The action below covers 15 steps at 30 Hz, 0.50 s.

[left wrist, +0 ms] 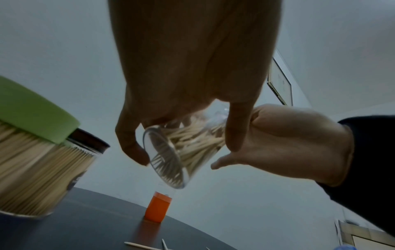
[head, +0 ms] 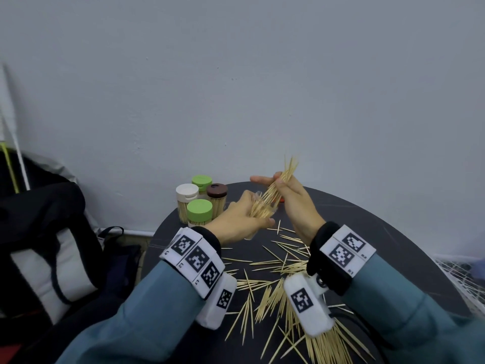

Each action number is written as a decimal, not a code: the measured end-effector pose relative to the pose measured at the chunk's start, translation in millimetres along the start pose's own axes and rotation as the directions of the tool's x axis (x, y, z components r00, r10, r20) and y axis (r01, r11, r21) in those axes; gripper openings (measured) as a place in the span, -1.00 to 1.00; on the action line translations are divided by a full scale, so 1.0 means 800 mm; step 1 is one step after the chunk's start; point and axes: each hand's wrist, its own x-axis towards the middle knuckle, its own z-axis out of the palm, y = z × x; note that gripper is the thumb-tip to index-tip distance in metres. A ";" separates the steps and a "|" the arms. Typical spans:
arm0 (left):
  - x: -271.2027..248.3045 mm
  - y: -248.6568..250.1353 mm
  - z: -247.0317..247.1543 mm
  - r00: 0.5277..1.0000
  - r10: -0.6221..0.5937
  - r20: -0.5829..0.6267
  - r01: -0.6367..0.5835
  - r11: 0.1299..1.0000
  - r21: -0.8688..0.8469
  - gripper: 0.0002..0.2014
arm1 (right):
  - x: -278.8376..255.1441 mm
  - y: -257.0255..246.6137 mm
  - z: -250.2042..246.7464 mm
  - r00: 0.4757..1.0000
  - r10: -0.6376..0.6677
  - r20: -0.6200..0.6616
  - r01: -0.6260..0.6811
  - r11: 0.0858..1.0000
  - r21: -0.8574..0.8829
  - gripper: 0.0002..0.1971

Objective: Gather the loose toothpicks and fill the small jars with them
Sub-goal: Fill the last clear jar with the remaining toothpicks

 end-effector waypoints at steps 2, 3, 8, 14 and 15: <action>0.001 0.001 0.001 1.000 -0.015 0.005 0.015 1.000 -0.004 -0.26 | -0.003 0.003 0.004 0.999 0.033 0.029 -0.035 0.996 0.078 -0.78; 0.001 0.001 0.001 1.000 -0.021 0.013 0.021 1.000 -0.009 -0.24 | -0.003 0.005 0.006 0.998 0.050 0.037 -0.052 0.995 0.083 -0.71; 0.003 0.002 0.002 0.999 -0.034 0.012 0.035 0.998 -0.047 -0.36 | -0.007 0.001 0.013 0.997 0.067 0.047 -0.070 0.995 0.074 -0.71; 0.006 0.002 0.005 0.999 0.041 0.009 -0.040 0.998 -0.038 -0.19 | -0.009 0.001 0.011 0.999 0.039 -0.022 -0.037 0.998 0.053 -0.67; 0.006 0.002 0.006 0.999 0.045 0.018 -0.045 0.999 -0.031 -0.22 | -0.010 0.002 0.010 0.999 0.035 -0.033 -0.033 0.999 0.040 -0.66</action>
